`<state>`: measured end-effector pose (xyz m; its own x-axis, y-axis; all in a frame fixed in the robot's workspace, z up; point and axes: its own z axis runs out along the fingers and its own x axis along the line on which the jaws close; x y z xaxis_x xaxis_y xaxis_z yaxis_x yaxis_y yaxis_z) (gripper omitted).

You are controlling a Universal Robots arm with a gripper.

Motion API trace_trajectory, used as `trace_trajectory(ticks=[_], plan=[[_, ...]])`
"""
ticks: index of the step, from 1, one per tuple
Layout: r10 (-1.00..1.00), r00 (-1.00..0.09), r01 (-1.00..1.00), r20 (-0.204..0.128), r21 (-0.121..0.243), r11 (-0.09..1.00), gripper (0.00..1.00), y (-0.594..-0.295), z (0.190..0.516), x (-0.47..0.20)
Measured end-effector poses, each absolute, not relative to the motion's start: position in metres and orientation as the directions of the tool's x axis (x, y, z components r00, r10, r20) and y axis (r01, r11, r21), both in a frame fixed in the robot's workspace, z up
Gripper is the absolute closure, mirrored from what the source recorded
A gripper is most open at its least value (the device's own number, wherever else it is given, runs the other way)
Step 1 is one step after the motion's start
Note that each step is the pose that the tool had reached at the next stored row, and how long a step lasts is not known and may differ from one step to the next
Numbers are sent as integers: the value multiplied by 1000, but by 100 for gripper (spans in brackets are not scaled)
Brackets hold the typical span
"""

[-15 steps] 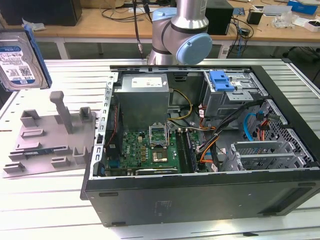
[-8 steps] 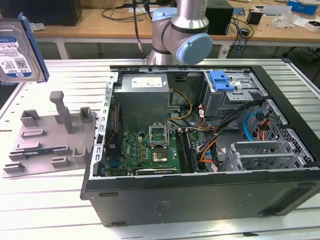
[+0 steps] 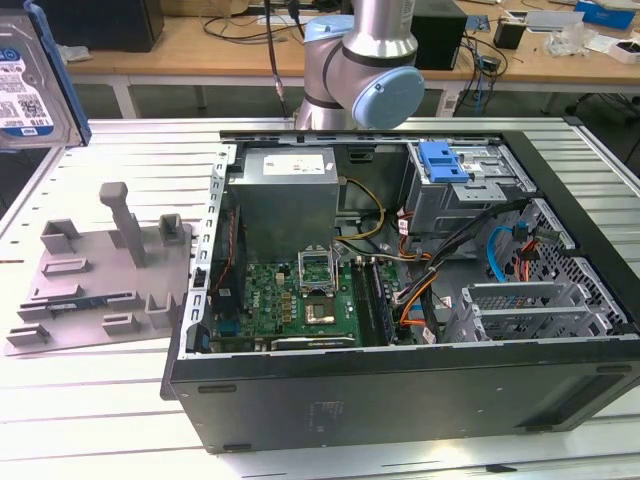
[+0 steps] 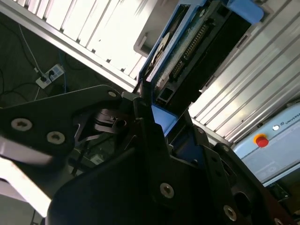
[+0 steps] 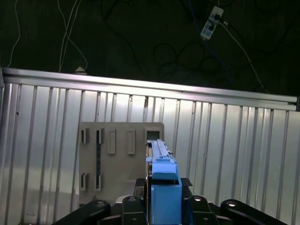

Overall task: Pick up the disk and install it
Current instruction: 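Pick up the disk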

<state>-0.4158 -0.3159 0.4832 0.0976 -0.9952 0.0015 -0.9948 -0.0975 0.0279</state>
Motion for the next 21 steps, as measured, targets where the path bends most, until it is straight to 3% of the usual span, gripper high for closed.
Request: trace_trajectory(ticks=[21], plan=[[-995, 98, -995, 1, 27, -98, 63, -319, 486, -397]])
